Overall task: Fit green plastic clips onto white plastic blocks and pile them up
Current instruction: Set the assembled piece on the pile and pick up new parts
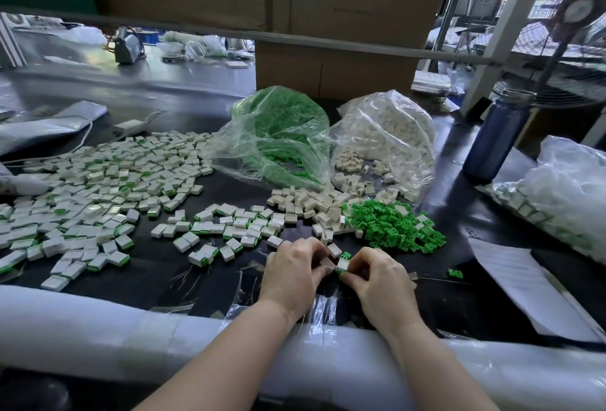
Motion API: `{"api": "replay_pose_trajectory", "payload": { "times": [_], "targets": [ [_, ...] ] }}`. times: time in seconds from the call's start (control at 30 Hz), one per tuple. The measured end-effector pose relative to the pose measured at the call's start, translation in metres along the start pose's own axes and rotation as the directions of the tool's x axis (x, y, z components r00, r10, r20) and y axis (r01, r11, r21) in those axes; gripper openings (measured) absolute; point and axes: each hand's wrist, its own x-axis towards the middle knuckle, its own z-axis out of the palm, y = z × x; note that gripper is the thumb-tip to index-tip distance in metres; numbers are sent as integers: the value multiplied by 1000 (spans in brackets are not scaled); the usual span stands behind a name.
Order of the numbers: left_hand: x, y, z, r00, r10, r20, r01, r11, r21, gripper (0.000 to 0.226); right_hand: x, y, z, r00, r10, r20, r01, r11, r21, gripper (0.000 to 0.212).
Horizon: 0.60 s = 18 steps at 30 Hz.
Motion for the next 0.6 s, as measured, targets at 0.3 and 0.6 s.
{"api": "replay_pose_trajectory", "payload": {
  "times": [0.3, 0.6],
  "targets": [
    [-2, -1, -4, 996, -16, 83, 49, 907, -417, 18, -1, 4, -3, 998, 13, -60, 12, 918, 396, 26],
    [-1, -2, -6, 988, -41, 147, 110, 861, -496, 17, 0, 2, -8, 997, 58, -48, -18, 800, 599, 16]
  ]
}}
